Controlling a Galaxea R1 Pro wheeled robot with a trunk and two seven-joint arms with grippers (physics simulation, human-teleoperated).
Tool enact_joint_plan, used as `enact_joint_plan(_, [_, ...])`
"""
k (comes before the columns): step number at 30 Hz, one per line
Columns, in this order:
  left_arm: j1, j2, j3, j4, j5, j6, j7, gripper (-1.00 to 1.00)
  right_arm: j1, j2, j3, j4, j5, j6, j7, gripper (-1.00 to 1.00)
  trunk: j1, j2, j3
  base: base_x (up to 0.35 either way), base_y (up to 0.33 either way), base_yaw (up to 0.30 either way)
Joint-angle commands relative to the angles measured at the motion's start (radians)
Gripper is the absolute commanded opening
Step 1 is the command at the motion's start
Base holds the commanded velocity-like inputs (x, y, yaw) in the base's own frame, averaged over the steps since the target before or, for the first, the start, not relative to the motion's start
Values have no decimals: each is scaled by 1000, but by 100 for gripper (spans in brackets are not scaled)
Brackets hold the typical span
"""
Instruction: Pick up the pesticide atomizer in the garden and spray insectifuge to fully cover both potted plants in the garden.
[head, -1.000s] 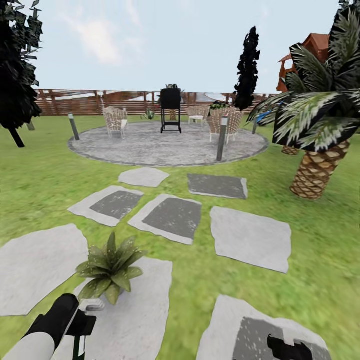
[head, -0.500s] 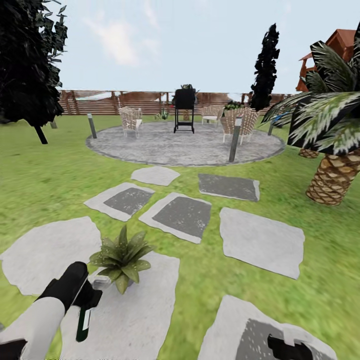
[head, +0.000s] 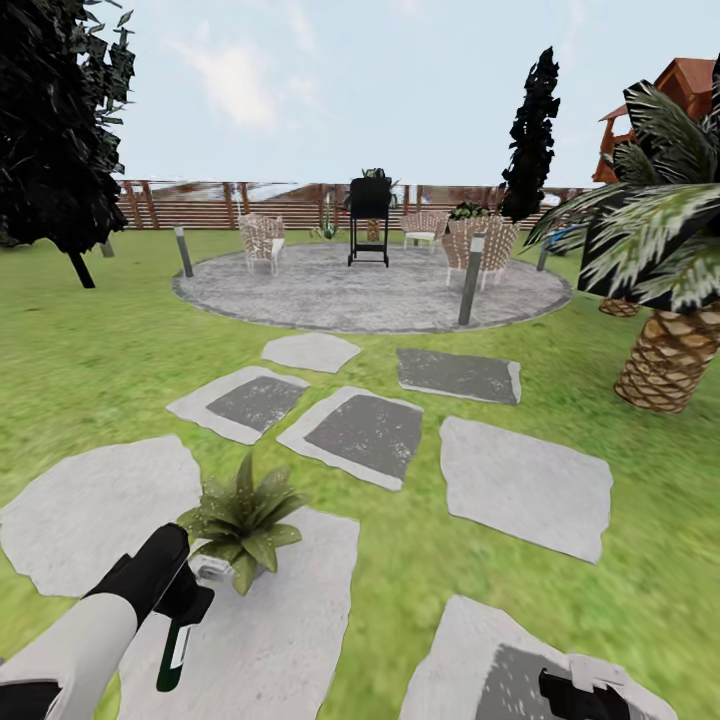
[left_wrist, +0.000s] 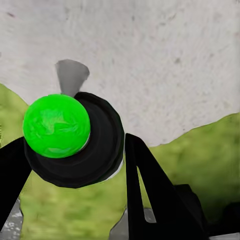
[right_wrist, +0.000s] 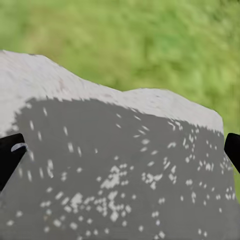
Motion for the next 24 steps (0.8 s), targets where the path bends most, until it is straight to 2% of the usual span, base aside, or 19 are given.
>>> enact_joint_plan(1, [0,0,1,-1,-10,2,-9,-100,-1,0,-8,2,10,-4,-3,100,0,0,-1,308,-29,0])
enact_joint_plan(9, [2,-1,1,0,-10,2,-9,-100,-1,1,-8,2,9,-4,-3,100,0,0,-1,286,-151,1])
enact_joint_plan(14, [3,-3,0,1,-7,2,-12,-100,-1,2,-8,2,9,-4,-4,100,0,0,-1,247,-204,197])
enact_joint_plan(20, [6,3,-1,-8,-20,-3,-127,-100,-1,2,-8,2,9,-4,-4,100,0,0,-1,104,-62,274])
enact_joint_plan(24, [9,17,-2,-2,-23,-10,-137,-100,-1,2,-8,2,9,-4,-4,100,0,0,-1,4,-2,151])
